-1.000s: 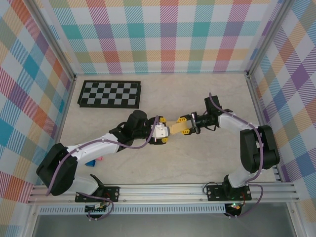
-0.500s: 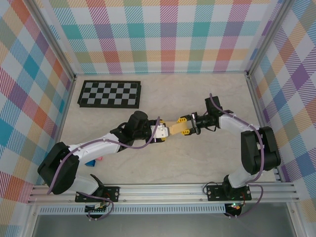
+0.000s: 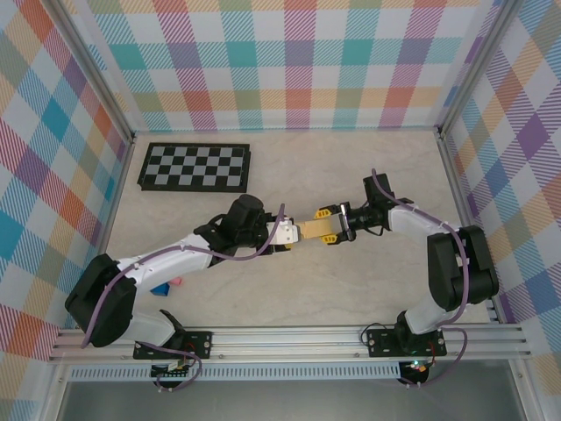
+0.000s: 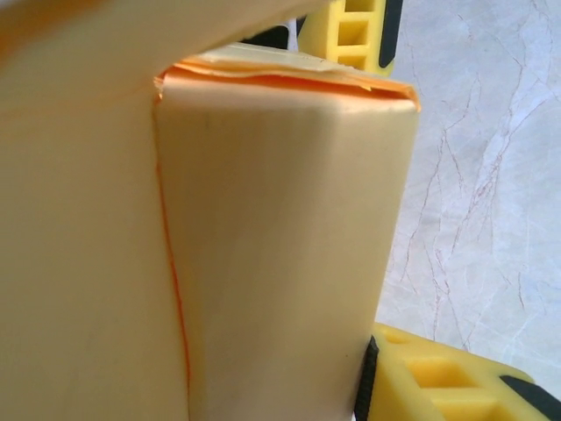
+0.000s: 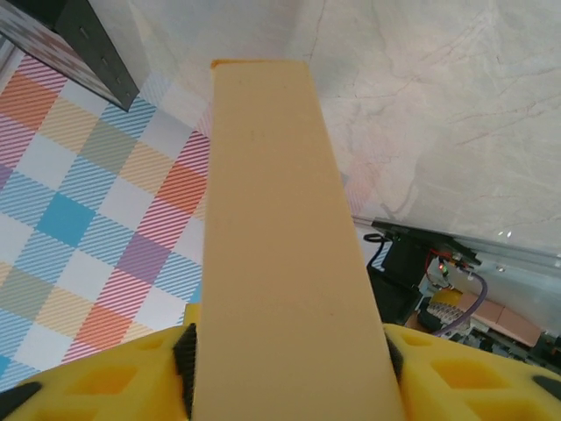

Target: Fold the paper box

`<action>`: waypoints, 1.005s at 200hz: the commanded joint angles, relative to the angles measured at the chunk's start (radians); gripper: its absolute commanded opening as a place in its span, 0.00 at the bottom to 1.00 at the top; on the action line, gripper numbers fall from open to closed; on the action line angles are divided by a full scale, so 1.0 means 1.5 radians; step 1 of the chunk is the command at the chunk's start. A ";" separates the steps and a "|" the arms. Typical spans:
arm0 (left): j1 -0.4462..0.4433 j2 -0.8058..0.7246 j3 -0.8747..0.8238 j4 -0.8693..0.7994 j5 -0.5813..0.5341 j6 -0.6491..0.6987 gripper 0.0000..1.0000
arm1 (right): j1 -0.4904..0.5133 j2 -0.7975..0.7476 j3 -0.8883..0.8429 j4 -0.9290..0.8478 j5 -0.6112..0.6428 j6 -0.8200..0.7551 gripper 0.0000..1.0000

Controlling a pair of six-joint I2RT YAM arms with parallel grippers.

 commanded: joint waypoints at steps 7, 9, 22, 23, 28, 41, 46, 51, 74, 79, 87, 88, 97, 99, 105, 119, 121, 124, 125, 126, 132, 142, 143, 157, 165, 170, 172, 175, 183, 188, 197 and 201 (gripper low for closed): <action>0.008 -0.016 0.034 -0.089 0.008 -0.008 0.45 | -0.009 -0.005 0.019 -0.062 0.012 -0.060 0.68; 0.009 -0.016 0.036 -0.095 0.009 -0.008 0.45 | -0.010 -0.004 0.023 -0.073 0.015 -0.067 0.69; 0.021 -0.014 0.055 -0.153 0.021 -0.008 0.46 | -0.020 0.007 0.061 -0.169 0.045 -0.153 0.70; 0.022 -0.014 0.057 -0.157 0.024 -0.009 0.46 | -0.020 0.007 0.064 -0.174 0.049 -0.161 0.70; 0.028 -0.013 0.067 -0.190 0.034 -0.009 0.46 | -0.022 0.010 0.079 -0.200 0.063 -0.197 0.70; 0.041 -0.001 0.105 -0.287 0.051 -0.010 0.46 | -0.023 0.020 0.126 -0.270 0.108 -0.295 0.70; 0.043 0.009 0.123 -0.327 0.053 -0.006 0.46 | -0.023 0.023 0.143 -0.294 0.122 -0.328 0.70; 0.045 0.017 0.144 -0.369 0.053 0.000 0.46 | -0.023 0.026 0.153 -0.306 0.128 -0.353 0.70; 0.050 0.050 0.218 -0.529 0.052 0.023 0.47 | -0.023 0.041 0.153 -0.282 0.090 -0.384 0.65; 0.051 0.053 0.229 -0.547 0.055 0.022 0.47 | -0.023 0.044 0.150 -0.272 0.081 -0.386 0.63; 0.054 0.054 0.240 -0.563 0.060 0.019 0.47 | -0.023 0.047 0.146 -0.261 0.066 -0.394 0.59; 0.054 0.054 0.241 -0.565 0.061 0.019 0.48 | -0.023 0.048 0.146 -0.259 0.065 -0.396 0.59; 0.056 0.061 0.259 -0.589 0.069 0.020 0.48 | -0.024 0.049 0.152 -0.255 0.055 -0.410 0.56; 0.057 0.064 0.265 -0.596 0.070 0.023 0.48 | -0.023 0.049 0.153 -0.254 0.054 -0.412 0.56; 0.057 0.077 0.280 -0.616 0.069 0.027 0.48 | -0.023 0.048 0.159 -0.254 0.048 -0.421 0.54; 0.057 0.115 0.311 -0.651 0.068 0.035 0.48 | -0.023 0.047 0.174 -0.253 0.035 -0.430 0.53; 0.057 0.122 0.315 -0.653 0.068 0.035 0.48 | -0.023 0.047 0.175 -0.250 0.033 -0.428 0.53; 0.057 0.130 0.319 -0.656 0.067 0.035 0.48 | -0.024 0.048 0.177 -0.246 0.029 -0.424 0.52; 0.057 0.133 0.320 -0.657 0.067 0.034 0.48 | -0.024 0.049 0.177 -0.245 0.026 -0.421 0.52; 0.057 0.135 0.321 -0.657 0.067 0.034 0.48 | -0.024 0.049 0.177 -0.242 0.024 -0.419 0.52; 0.057 0.150 0.327 -0.660 0.071 0.034 0.48 | -0.024 0.053 0.173 -0.221 0.008 -0.396 0.51; 0.057 0.171 0.337 -0.663 0.081 0.033 0.48 | -0.023 0.063 0.153 -0.165 -0.036 -0.326 0.49; 0.057 0.173 0.337 -0.664 0.081 0.033 0.48 | -0.023 0.064 0.150 -0.153 -0.041 -0.319 0.48; 0.056 0.201 0.351 -0.673 0.085 0.037 0.48 | -0.020 0.070 0.110 -0.042 -0.099 -0.205 0.47; 0.055 0.212 0.357 -0.677 0.079 0.040 0.48 | -0.020 0.067 0.108 -0.036 -0.098 -0.186 0.47; 0.054 0.218 0.361 -0.680 0.077 0.043 0.48 | -0.020 0.066 0.112 -0.049 -0.094 -0.188 0.47; 0.054 0.219 0.362 -0.679 0.076 0.043 0.48 | -0.020 0.066 0.116 -0.054 -0.093 -0.189 0.47; 0.054 0.222 0.363 -0.679 0.073 0.044 0.48 | -0.020 0.067 0.121 -0.064 -0.091 -0.192 0.48; 0.052 0.226 0.364 -0.677 0.066 0.045 0.48 | -0.020 0.071 0.136 -0.100 -0.090 -0.202 0.49; 0.050 0.229 0.366 -0.677 0.061 0.049 0.48 | -0.019 0.076 0.145 -0.117 -0.092 -0.208 0.50; 0.047 0.237 0.370 -0.676 0.050 0.049 0.48 | -0.018 0.079 0.154 -0.134 -0.095 -0.215 0.50; 0.046 0.239 0.371 -0.675 0.049 0.047 0.48 | -0.016 0.080 0.155 -0.142 -0.090 -0.220 0.50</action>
